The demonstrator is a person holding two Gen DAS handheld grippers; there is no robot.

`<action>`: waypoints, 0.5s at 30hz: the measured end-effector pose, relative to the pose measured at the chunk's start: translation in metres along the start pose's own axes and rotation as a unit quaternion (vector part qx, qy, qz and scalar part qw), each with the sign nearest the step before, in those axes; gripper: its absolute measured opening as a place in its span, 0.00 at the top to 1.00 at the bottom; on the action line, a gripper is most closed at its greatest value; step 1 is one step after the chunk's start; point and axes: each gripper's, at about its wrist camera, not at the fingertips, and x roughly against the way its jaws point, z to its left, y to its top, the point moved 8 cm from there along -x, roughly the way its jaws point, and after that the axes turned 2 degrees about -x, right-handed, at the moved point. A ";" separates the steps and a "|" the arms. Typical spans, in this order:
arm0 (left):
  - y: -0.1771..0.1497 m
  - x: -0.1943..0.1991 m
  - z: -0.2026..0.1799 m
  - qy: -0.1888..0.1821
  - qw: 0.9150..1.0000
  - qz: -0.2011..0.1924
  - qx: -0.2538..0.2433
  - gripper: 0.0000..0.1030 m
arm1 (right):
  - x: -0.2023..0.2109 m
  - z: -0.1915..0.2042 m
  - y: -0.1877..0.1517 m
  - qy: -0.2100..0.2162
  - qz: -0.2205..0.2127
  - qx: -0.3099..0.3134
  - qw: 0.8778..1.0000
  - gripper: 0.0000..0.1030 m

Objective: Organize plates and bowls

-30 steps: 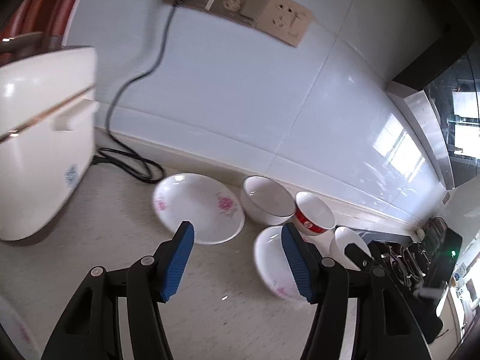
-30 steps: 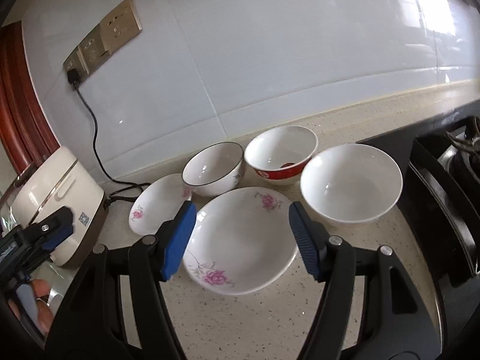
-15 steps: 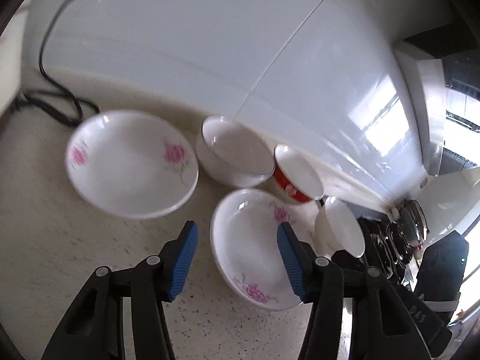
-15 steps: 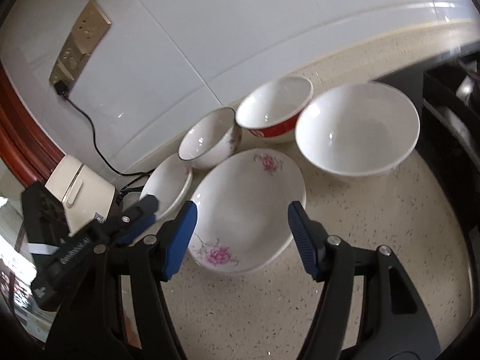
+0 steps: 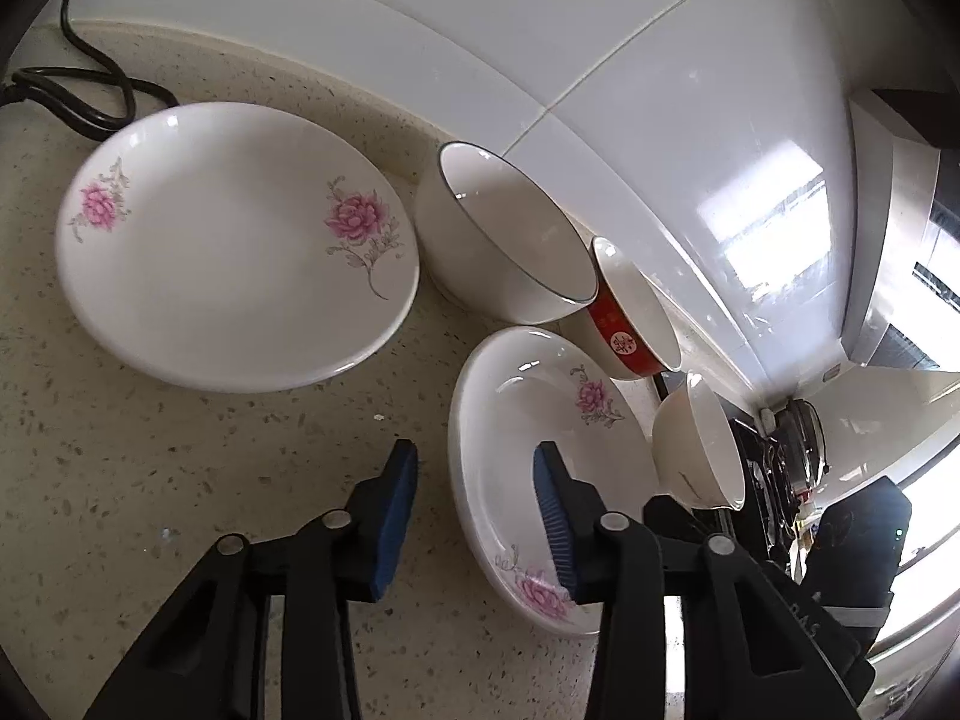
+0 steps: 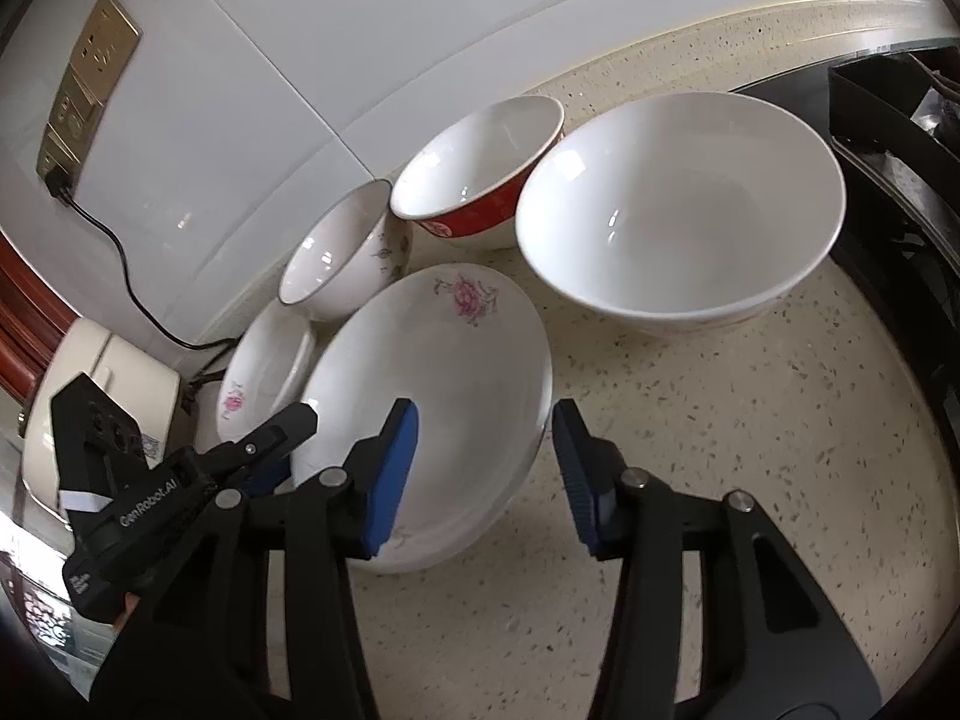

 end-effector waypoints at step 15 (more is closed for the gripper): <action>-0.001 -0.013 -0.004 0.015 1.000 0.007 -0.026 0.82 | -0.009 -0.012 0.007 -0.031 0.001 0.004 1.000 0.78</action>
